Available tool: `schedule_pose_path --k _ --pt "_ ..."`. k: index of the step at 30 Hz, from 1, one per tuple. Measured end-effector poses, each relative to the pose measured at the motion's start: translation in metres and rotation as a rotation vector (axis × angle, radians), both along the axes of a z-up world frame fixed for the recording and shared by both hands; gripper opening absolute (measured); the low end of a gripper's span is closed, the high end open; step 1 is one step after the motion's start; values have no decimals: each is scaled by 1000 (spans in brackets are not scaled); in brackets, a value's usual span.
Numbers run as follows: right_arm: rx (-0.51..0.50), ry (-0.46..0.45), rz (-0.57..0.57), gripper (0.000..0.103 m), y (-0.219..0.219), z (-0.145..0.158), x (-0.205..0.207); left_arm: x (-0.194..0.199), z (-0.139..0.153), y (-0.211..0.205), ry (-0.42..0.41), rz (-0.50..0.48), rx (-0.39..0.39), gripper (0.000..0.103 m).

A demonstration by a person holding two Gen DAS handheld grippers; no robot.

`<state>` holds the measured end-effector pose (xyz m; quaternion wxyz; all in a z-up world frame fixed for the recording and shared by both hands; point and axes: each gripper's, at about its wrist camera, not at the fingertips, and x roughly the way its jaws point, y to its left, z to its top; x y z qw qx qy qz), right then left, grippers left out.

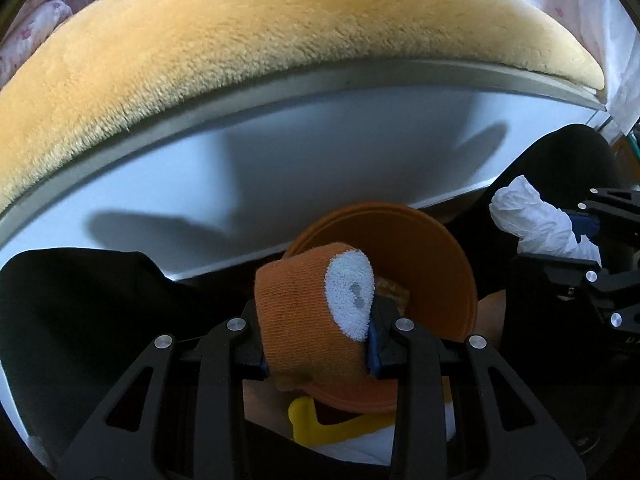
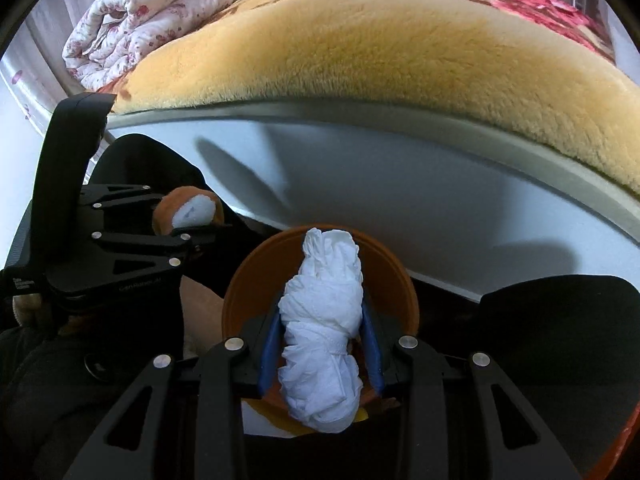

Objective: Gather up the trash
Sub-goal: 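Carry both tools over the orange bucket and open them to drop the cup and tissue, then reach the right tool to the black ball and grasp it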

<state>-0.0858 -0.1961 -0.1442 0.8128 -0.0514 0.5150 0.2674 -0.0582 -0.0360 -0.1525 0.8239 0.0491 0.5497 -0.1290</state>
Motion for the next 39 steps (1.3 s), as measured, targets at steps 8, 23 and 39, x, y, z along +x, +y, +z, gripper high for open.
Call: schedule_pose_path --k 8,23,39 --pt "-7 -15 -9 64 1 1 4 -1 -1 -4 -5 21 58 87" --pt "59 -104 -90 71 -30 51 3 -9 32 -13 -126 6 104 87" --pt "92 -432 -88 89 -24 169 94 76 164 33 -492 104 -56 93"
